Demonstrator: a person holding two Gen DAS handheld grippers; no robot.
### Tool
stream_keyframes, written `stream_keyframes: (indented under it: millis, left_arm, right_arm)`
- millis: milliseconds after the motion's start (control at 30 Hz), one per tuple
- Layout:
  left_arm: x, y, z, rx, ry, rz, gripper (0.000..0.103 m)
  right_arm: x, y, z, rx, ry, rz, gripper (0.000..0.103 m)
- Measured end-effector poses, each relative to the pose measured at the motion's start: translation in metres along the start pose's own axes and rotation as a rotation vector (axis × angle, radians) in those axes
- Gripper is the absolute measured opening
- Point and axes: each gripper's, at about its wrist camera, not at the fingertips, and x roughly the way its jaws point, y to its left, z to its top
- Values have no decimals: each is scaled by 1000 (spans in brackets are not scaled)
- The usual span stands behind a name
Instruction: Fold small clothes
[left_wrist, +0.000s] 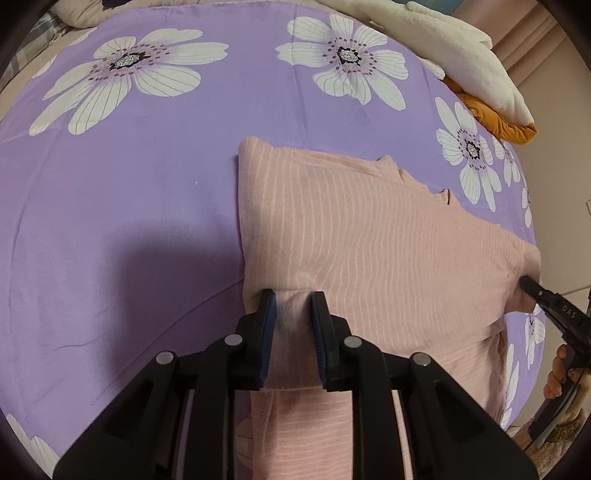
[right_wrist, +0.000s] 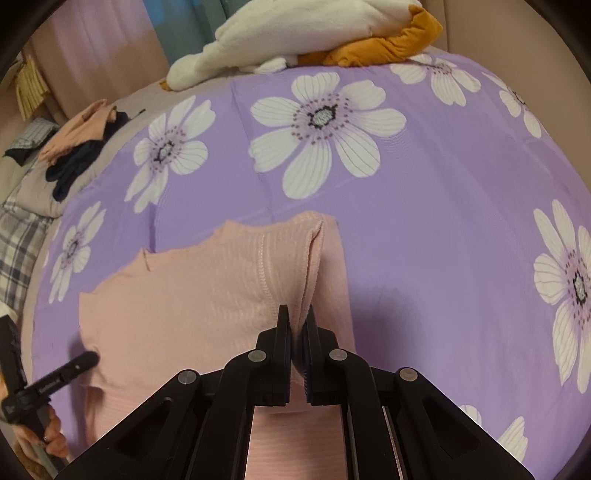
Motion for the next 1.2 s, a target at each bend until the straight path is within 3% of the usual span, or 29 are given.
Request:
stream_keyframes:
  millis: [633,1200]
  left_arm:
    - [3,0,-3,30,-19,-3,20]
    - [3,-2,-4,52,-38,15,20]
  right_arm:
    - [37,-16,-11,43,94,-32,6]
    - [46,-22,-14,36,113,-39,6]
